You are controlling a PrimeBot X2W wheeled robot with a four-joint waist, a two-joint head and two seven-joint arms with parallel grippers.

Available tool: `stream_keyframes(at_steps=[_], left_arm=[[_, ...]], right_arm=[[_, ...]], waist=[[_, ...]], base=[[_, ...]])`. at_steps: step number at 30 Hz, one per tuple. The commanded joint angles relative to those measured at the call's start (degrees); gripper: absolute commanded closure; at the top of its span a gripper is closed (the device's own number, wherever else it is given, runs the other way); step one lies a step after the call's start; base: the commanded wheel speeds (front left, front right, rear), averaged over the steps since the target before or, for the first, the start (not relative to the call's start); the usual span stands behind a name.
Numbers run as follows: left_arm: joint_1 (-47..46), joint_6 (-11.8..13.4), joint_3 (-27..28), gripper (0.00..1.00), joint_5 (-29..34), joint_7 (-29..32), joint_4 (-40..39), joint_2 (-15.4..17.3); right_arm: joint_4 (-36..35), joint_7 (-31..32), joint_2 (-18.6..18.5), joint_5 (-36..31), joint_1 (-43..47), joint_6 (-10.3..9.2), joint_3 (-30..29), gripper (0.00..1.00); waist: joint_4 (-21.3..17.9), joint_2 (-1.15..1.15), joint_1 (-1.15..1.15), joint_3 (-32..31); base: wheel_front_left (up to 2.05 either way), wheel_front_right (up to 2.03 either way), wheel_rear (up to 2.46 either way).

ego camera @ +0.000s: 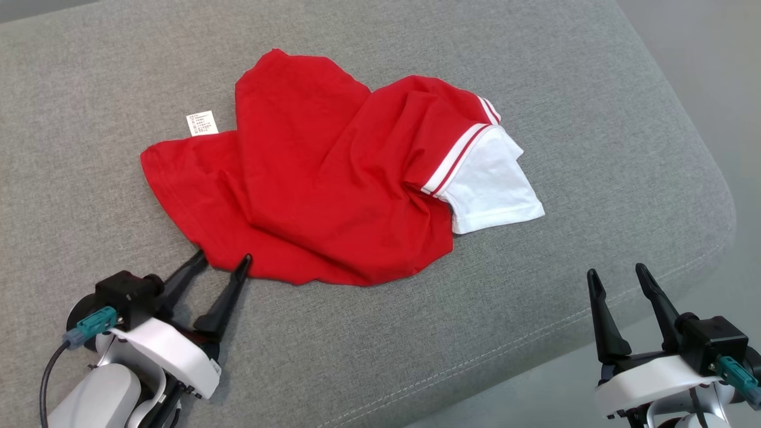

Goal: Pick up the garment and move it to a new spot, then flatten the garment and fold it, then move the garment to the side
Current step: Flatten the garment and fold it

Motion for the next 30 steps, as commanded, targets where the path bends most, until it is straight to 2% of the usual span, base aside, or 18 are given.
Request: stream_keyframes(at_steps=[1, 5, 11, 15, 20, 21, 22, 27, 30], left_arm=[[-2.43, 0.39, 1.56, 1.0, 0.04, 0.16, -0.55, 1.77], [-3.83, 0.6, 3.02, 1.0, 1.02, -0.89, -0.71, 2.44], [-6.52, 0.52, 12.82, 1.0, 1.61, -1.92, -4.1, 5.0], [-7.2, -0.06, 17.03, 1.0, 1.42, -1.95, -4.18, 6.65], [-8.57, -0.96, 18.44, 1.0, 1.96, -1.95, 0.14, 9.94], [-9.02, -1.09, 18.13, 0.87, 2.34, -1.96, 1.38, 10.59], [-9.4, -1.2, 17.8, 0.0, 2.57, -1.94, 2.86, 11.06], [-11.17, -1.49, 16.24, 0.0, 3.39, -1.95, 8.92, 11.1], [-11.32, -1.63, 15.05, 0.0, 4.89, -1.96, 10.0, 10.07]], right_arm=[[-1.05, -1.06, -0.81, 0.31, 0.0, 0.17, 1.31, 0.0], [-0.61, -1.47, -0.81, 0.23, -0.35, 0.17, 0.99, 0.0], [0.15, -1.49, -0.81, 0.3, -1.25, 0.17, 0.9, 0.0], [1.19, -1.36, -0.81, 0.24, -2.04, 0.17, 1.12, 0.0], [3.07, -1.24, -0.81, 0.15, -3.87, 0.17, 2.37, 0.0], [3.33, -1.15, -0.81, 0.1, -4.23, 0.17, 2.82, 0.0], [3.53, -1.02, -0.81, 0.05, -4.56, 0.17, 3.32, 0.0], [3.27, -0.7, -0.81, -0.37, -5.24, 0.17, 4.98, 0.0], [1.88, -0.65, -0.81, -1.36, -5.71, 0.17, 8.17, 0.0]], waist=[[-0.05, 0.0, 0.0, -0.21], [0.54, 0.0, 0.0, -0.74], [3.37, 0.0, 0.0, -1.39], [5.14, 0.0, 0.0, -1.67], [6.88, 0.0, 0.0, -1.81], [6.98, 0.0, 0.0, -1.75], [7.01, 0.0, 0.0, -1.69], [7.84, 0.0, 0.0, -1.65], [9.6, 0.0, 0.0, -1.97]], base=[[0.0, 0.0, 0.0], [0.0, 0.0, 0.0], [0.0, 0.0, 0.0], [0.0, 0.0, 0.0], [0.0, 0.0, 0.0], [0.0, 0.0, 0.0], [0.0, 0.0, 0.0], [0.0, 0.0, 0.0], [0.0, 0.0, 0.0]])
